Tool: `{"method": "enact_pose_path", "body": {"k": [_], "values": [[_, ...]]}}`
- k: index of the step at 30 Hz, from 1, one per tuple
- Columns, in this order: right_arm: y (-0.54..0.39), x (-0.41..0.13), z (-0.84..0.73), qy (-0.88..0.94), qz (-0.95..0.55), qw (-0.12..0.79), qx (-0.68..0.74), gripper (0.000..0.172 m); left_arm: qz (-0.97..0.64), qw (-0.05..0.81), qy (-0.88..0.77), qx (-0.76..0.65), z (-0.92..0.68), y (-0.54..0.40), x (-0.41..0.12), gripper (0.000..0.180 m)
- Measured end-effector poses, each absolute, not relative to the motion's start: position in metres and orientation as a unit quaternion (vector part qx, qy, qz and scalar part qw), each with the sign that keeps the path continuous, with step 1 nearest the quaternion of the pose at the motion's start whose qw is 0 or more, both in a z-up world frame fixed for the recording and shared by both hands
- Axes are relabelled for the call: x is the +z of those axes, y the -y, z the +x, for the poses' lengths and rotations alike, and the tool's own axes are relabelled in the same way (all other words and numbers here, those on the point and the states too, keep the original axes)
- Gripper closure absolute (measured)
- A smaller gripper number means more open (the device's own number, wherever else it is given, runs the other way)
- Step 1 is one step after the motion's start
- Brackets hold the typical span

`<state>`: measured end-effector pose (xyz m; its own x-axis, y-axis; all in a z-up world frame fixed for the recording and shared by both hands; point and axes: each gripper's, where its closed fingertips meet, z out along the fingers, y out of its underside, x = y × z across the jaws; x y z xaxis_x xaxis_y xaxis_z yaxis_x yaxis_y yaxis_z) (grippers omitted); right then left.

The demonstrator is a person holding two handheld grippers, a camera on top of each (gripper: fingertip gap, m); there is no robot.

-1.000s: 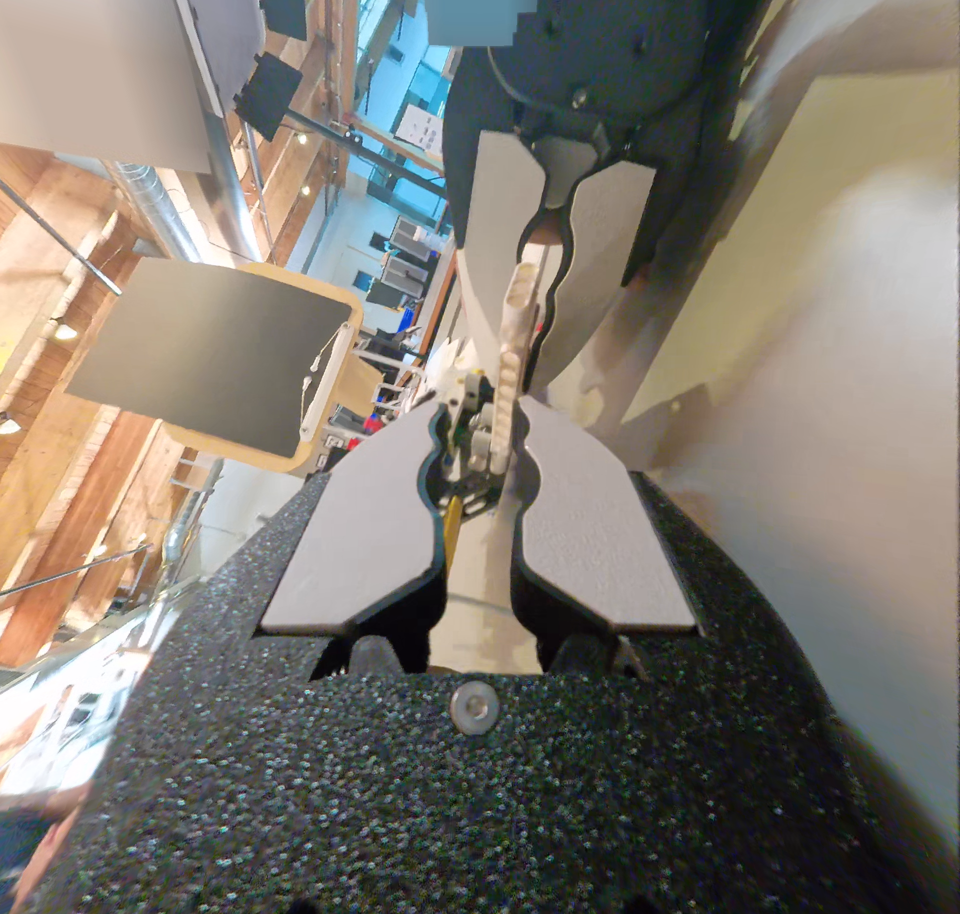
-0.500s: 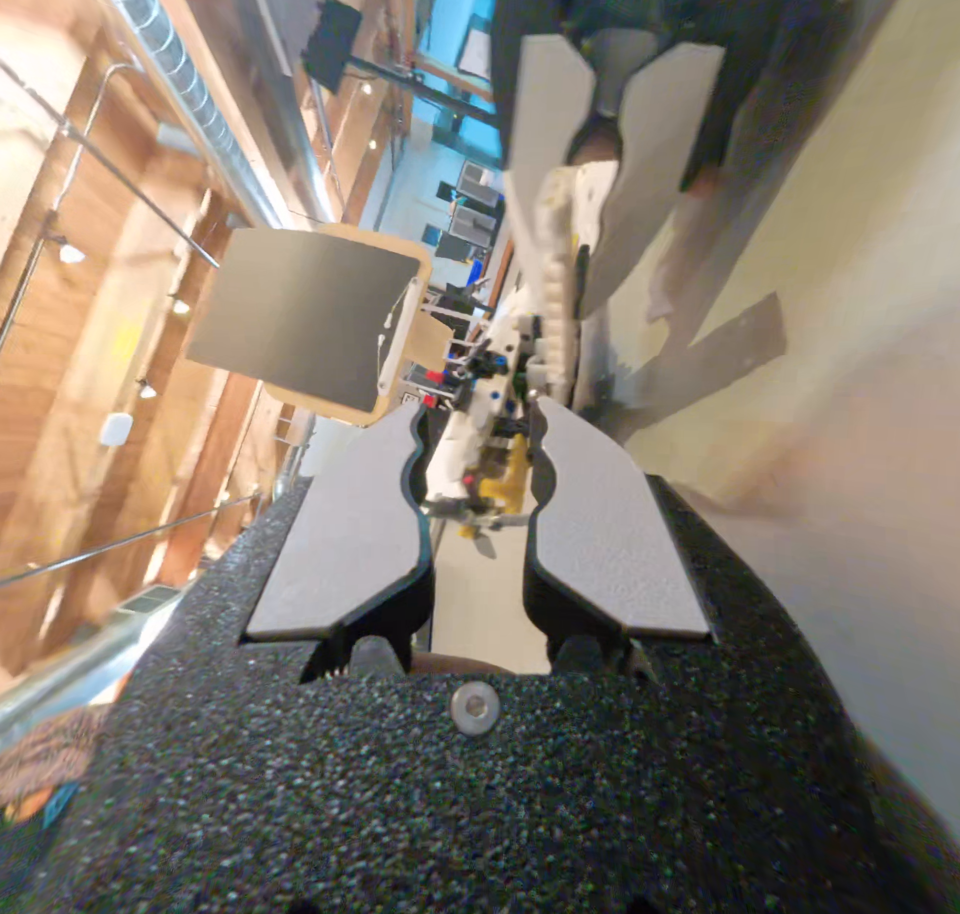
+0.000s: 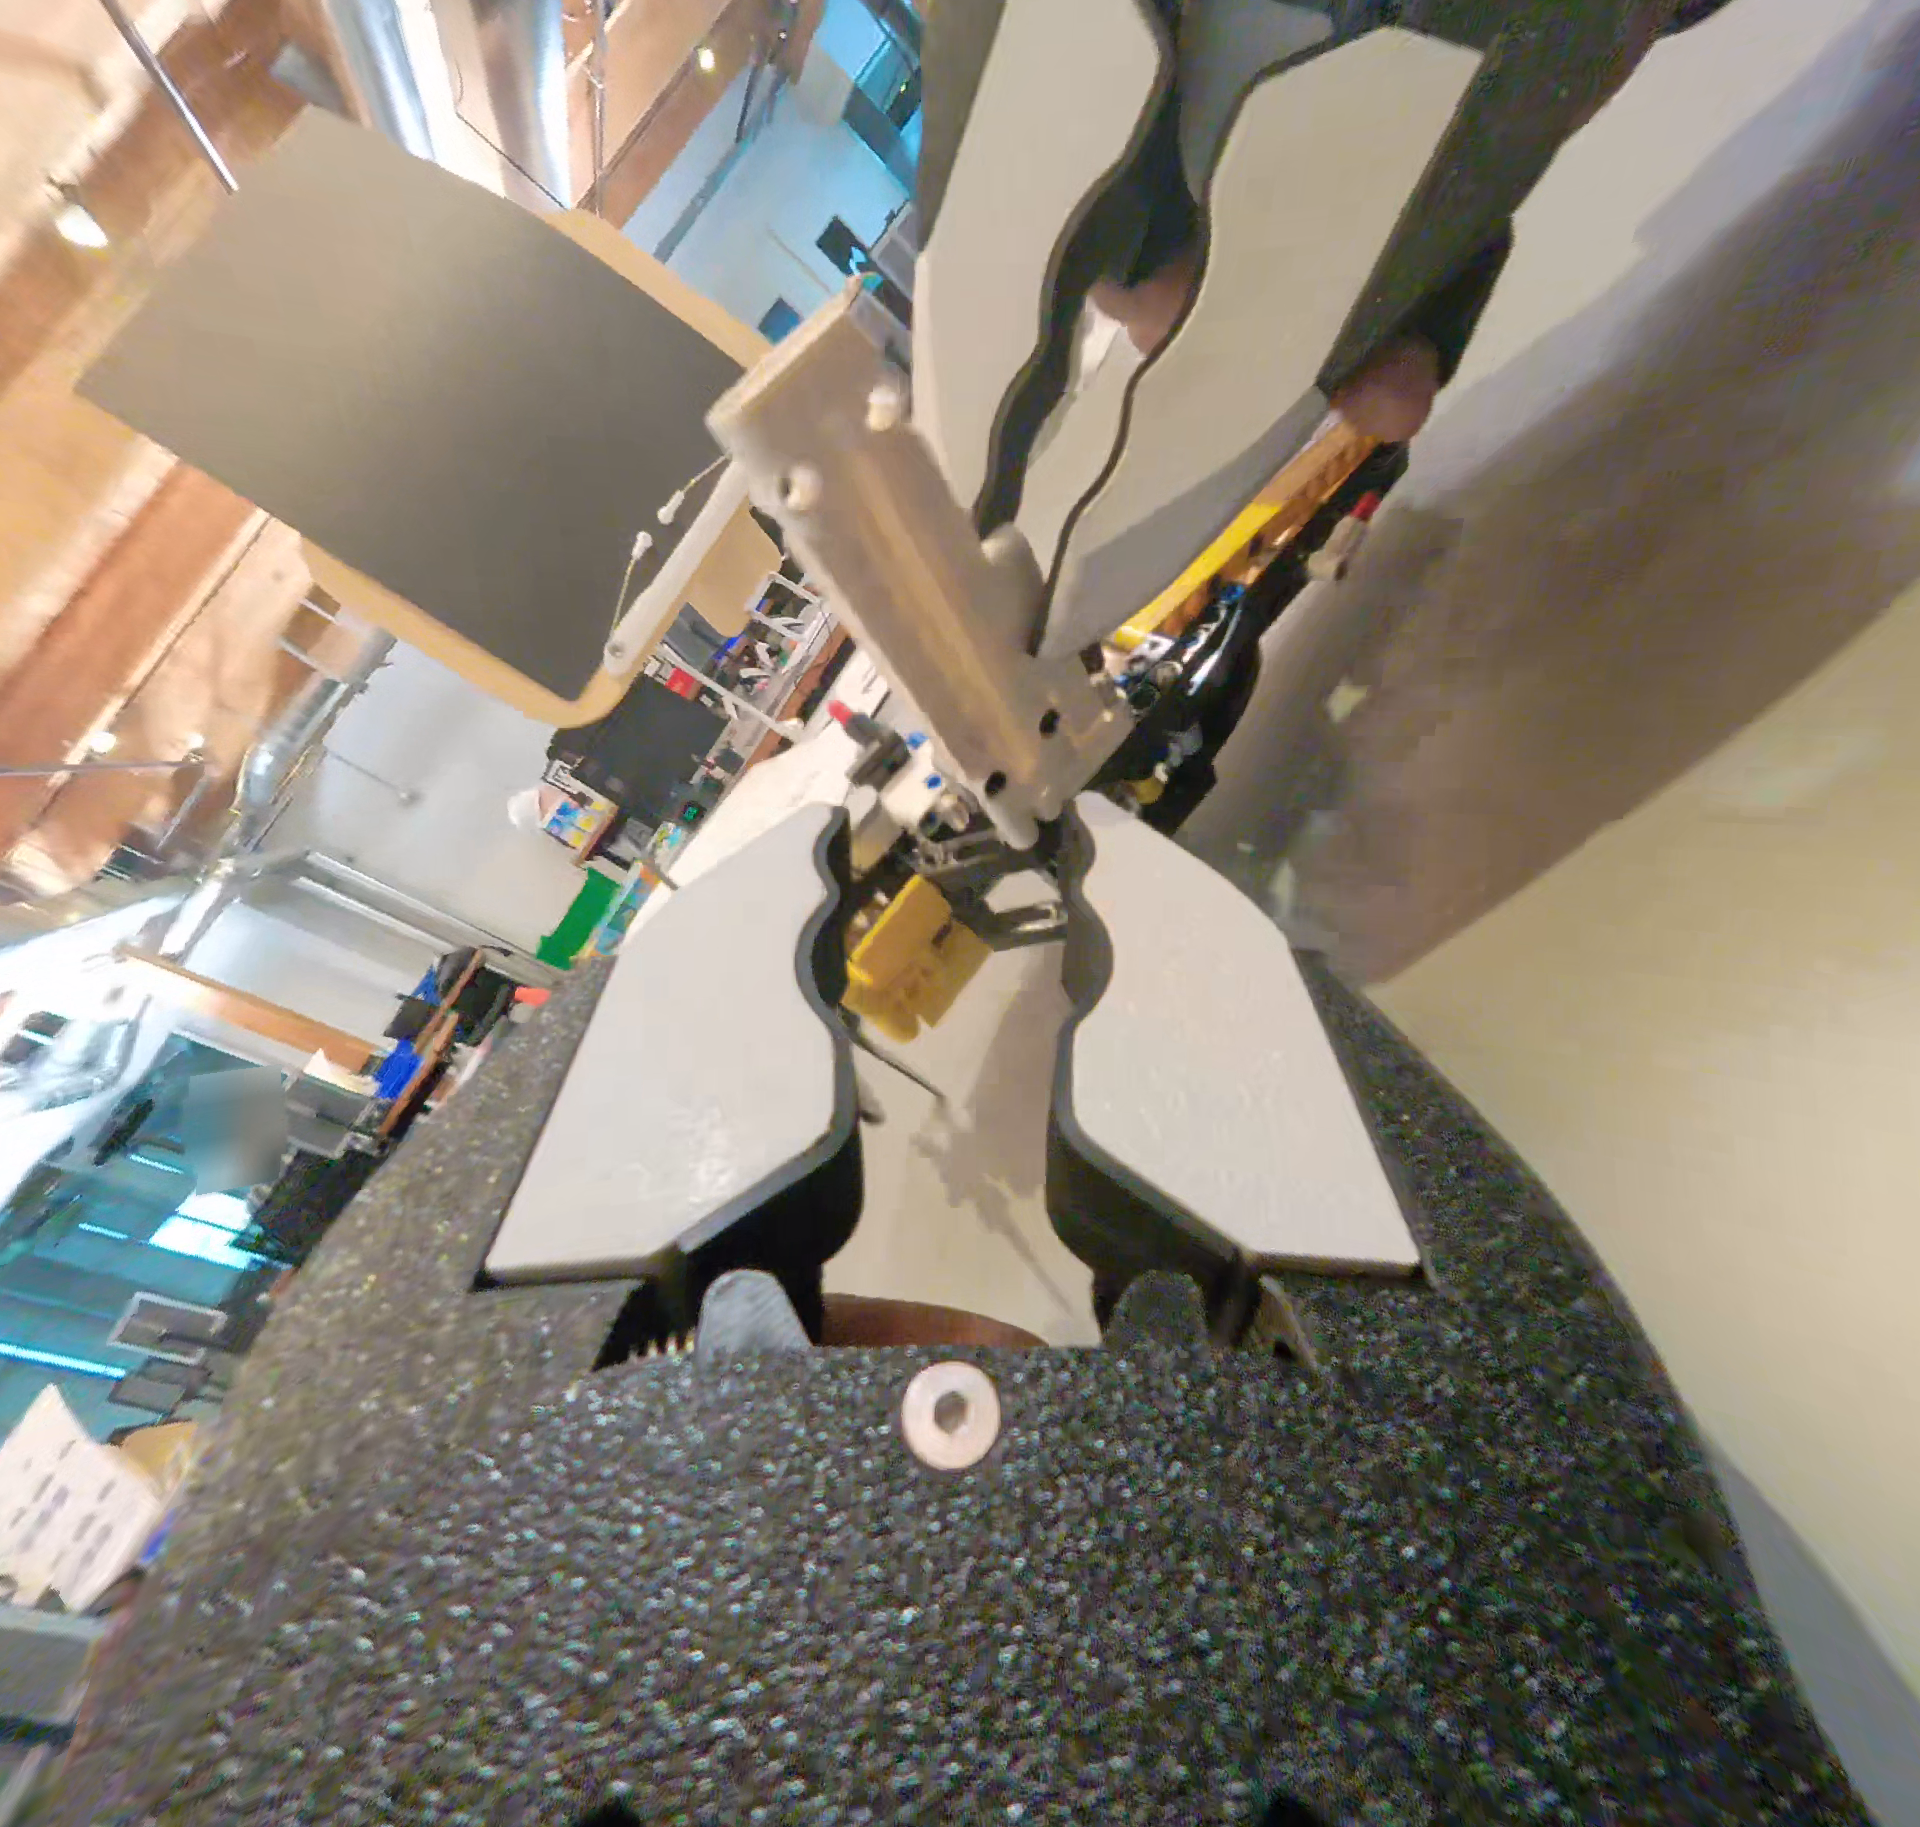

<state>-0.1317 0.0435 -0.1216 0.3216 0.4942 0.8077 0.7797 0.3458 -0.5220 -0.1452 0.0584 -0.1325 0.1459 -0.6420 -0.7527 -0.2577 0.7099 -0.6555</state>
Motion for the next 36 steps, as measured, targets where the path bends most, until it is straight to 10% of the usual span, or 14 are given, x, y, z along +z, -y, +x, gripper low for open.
{"method": "enact_pose_path", "body": {"k": [16, 36], "values": [[-0.064, -0.119, -0.126, 0.529, -0.689, 0.492, 0.061, 0.155, -0.352, 0.599, -0.672, -0.256, -0.124, -0.062, -0.12, 0.162], [-0.095, -0.117, -0.123, 0.403, -0.784, 0.417, 0.219, 0.164, -0.633, 0.521, -0.522, -0.236, -0.143, -0.088, -0.157, 0.139]]}}
